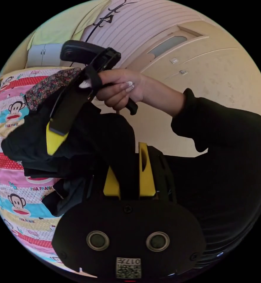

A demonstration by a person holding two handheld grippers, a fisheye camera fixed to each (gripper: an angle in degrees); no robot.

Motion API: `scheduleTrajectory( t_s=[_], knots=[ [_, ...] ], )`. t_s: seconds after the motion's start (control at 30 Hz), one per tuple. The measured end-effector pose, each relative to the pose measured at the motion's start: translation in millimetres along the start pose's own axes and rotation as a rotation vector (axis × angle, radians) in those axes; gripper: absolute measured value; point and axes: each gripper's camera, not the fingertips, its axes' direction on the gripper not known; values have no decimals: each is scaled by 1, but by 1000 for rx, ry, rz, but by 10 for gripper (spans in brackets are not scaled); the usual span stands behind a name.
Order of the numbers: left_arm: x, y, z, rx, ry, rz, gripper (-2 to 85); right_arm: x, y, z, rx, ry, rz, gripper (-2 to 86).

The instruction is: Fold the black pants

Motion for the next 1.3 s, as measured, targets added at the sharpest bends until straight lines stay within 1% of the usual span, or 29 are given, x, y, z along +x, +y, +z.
scheduleTrajectory(
  t_s=[0.07, 0.1, 0.17, 0.23, 0.27, 0.3, 0.33, 0.4, 0.43, 0.47, 0.53, 0.6, 0.67, 0.7, 0.77, 0.83, 0.9, 0.97, 1.03, 1.1, 1.17, 1.23, 1.3],
  knots=[
    [3, 8, -11, 30, -44, -7, 109, -29, 46, -41, 242, -135, -239, 75],
    [1, 15, -19, 56, -54, -18, 120, -36, 59, -49, 298, -167, -300, 74],
    [-4, 32, -38, 127, -34, -41, 125, -61, 101, -70, 447, -232, -506, 71],
    [-16, 65, -75, 278, 86, -56, 105, -82, 126, -78, 514, -211, -636, 69],
    [-19, 76, -85, 325, 127, -60, 96, -95, 139, -81, 556, -200, -707, 67],
    [-27, 99, -103, 418, 198, -71, 92, -101, 143, -83, 571, -208, -734, 67],
    [-35, 124, -119, 508, 237, -95, 91, -111, 148, -85, 578, -252, -777, 65],
    [-48, 166, -139, 628, 223, -176, 96, -130, 148, -85, 549, -340, -856, 63],
    [-58, 193, -149, 694, 207, -256, 105, -145, 147, -83, 516, -385, -918, 62],
    [-62, 206, -154, 730, 209, -294, 117, -163, 143, -77, 467, -418, -976, 62],
    [-76, 254, -170, 892, 279, -382, 155, -192, 138, -64, 377, -449, -1056, 61],
    [-83, 282, -179, 1006, 320, -403, 167, -220, 133, -45, 285, -508, -1130, 60],
    [-89, 303, -187, 1062, 342, -407, 179, -255, 132, -17, 176, -645, -1241, 59],
    [-93, 311, -192, 1071, 374, -396, 190, -263, 133, -11, 149, -691, -1268, 59],
    [-97, 318, -198, 1070, 451, -353, 207, -297, 135, 14, 47, -842, -1349, 60],
    [-94, 323, -210, 1067, 551, -272, 222, -324, 136, 34, -28, -909, -1385, 61],
    [-83, 332, -225, 1097, 579, -199, 228, -347, 137, 54, -87, -966, -1420, 62],
    [-63, 348, -247, 1147, 547, -118, 229, -368, 141, 78, -125, -1065, -1474, 61],
    [-29, 373, -280, 1202, 417, -18, 229, -377, 144, 95, -135, -1156, -1500, 60],
    [-1, 391, -302, 1218, 310, 83, 227, -381, 146, 112, -119, -1248, -1499, 59],
    [26, 400, -317, 1207, 288, 204, 217, -382, 149, 133, -71, -1345, -1487, 57],
    [66, 404, -329, 1132, 353, 402, 162, -382, 149, 147, -56, -1356, -1462, 57],
    [96, 420, -336, 1141, 332, 460, 102, -380, 149, 154, -36, -1362, -1437, 56]
  ],
)
